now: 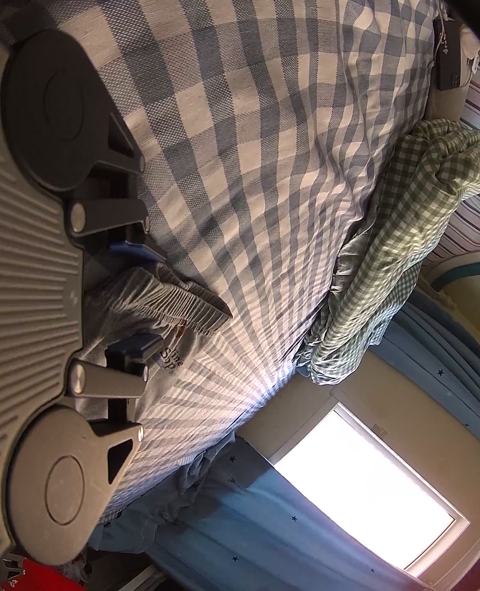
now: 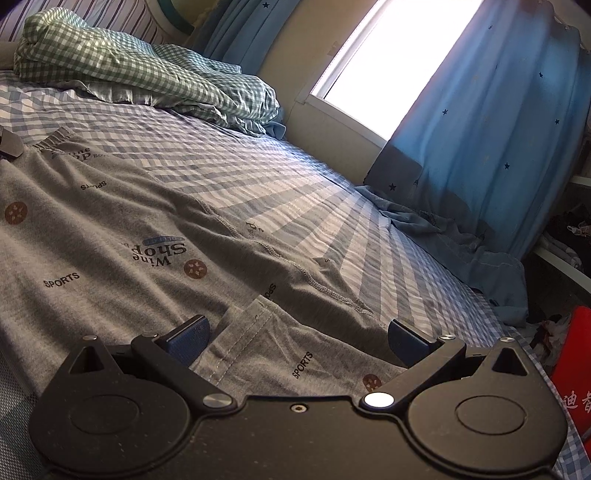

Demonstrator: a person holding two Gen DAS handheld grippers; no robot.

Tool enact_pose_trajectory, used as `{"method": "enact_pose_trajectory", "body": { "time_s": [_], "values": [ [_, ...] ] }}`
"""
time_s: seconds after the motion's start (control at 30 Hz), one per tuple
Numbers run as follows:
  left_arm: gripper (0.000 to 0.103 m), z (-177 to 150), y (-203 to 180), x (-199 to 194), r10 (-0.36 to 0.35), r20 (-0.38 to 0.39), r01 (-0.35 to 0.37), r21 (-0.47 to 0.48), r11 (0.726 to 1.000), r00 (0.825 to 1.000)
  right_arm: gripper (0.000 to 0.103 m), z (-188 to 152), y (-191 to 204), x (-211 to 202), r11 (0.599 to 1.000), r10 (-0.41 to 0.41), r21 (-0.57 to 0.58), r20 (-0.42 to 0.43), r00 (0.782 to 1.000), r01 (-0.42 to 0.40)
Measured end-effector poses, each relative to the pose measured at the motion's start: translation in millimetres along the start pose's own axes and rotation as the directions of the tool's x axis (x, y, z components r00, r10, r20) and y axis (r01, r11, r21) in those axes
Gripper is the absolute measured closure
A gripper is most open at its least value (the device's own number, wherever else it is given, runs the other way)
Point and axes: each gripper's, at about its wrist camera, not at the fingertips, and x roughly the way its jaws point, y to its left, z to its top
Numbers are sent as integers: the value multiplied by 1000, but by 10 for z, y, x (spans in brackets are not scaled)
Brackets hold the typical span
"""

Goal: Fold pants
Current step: 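Grasp the elastic waistband with the left gripper, then lift the waistband with the left gripper and fold it over the legs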

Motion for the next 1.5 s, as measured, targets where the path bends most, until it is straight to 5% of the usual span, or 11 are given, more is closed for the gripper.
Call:
{"method": "enact_pose_trajectory", "body": {
  "time_s": [0.3,0.5,0.7,0.97,1.1,1.23,1.5],
  "values": [
    [69,31,-69,-1,48,-14,-47,23,999,999,1,11,-108,-5,998,53,42,-7,999,-53],
    [84,89,-125,-33,42,-19,-42,22,999,999,1,-194,-485,-538,989,32,139,94,995,-45],
    [88,190,-491,-129,-39,26,36,94,995,999,1,-687,-720,-900,981,-59,189,53,997,48],
    [89,266,-1276,-276,-195,56,180,211,961,979,1,-967,-1197,-801,930,-141,344,8,990,129],
    [89,135,-1800,-352,-286,37,263,300,917,957,1,-1119,-1352,-769,909,-156,392,5,988,142],
    [90,-155,-2374,-398,-375,-17,348,410,843,927,1,-1293,-1476,-770,893,-178,418,-6,984,164],
    [90,-1213,-3296,-324,-469,-237,507,603,616,851,1,-1793,-1844,-882,852,-297,428,-76,952,300]
  ]
}}
